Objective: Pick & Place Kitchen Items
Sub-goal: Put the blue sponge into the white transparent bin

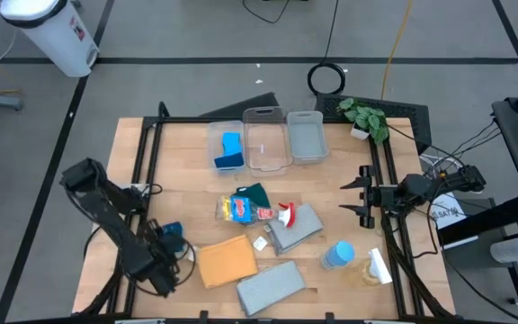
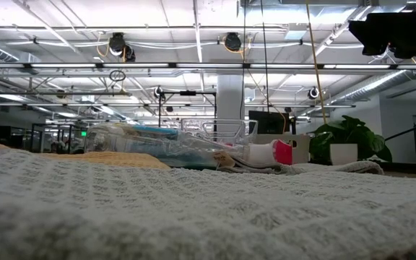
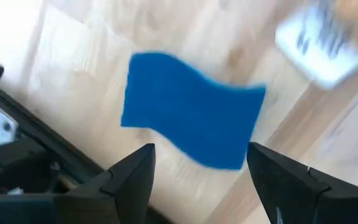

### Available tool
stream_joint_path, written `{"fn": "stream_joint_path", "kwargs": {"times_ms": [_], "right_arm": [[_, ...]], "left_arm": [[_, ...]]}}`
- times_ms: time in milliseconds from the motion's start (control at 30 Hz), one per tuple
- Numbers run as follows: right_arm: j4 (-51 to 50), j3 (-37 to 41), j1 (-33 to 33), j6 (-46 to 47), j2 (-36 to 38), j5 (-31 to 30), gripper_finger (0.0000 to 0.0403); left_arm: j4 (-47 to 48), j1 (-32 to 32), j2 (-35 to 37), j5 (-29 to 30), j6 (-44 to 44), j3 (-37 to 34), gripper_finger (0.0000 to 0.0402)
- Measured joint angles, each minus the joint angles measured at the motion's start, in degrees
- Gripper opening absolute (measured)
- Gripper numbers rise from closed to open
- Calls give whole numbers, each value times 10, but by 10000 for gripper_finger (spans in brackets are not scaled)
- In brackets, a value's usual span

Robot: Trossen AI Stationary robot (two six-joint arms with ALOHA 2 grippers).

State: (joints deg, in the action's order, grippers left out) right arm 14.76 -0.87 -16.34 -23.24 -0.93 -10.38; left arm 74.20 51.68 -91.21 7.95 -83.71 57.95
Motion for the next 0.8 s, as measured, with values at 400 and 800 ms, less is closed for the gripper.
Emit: {"fn": "stream_joint_path", "kwargs": {"times_ms": [400,800], "right_arm": [[0,0,0,0,0,0,207],[0,0,0,0,0,0,208]], "left_arm": [[-34,-53,158,-10,-421,-77,257],[-296,-100,175,-56,-422,-262,257]]}}
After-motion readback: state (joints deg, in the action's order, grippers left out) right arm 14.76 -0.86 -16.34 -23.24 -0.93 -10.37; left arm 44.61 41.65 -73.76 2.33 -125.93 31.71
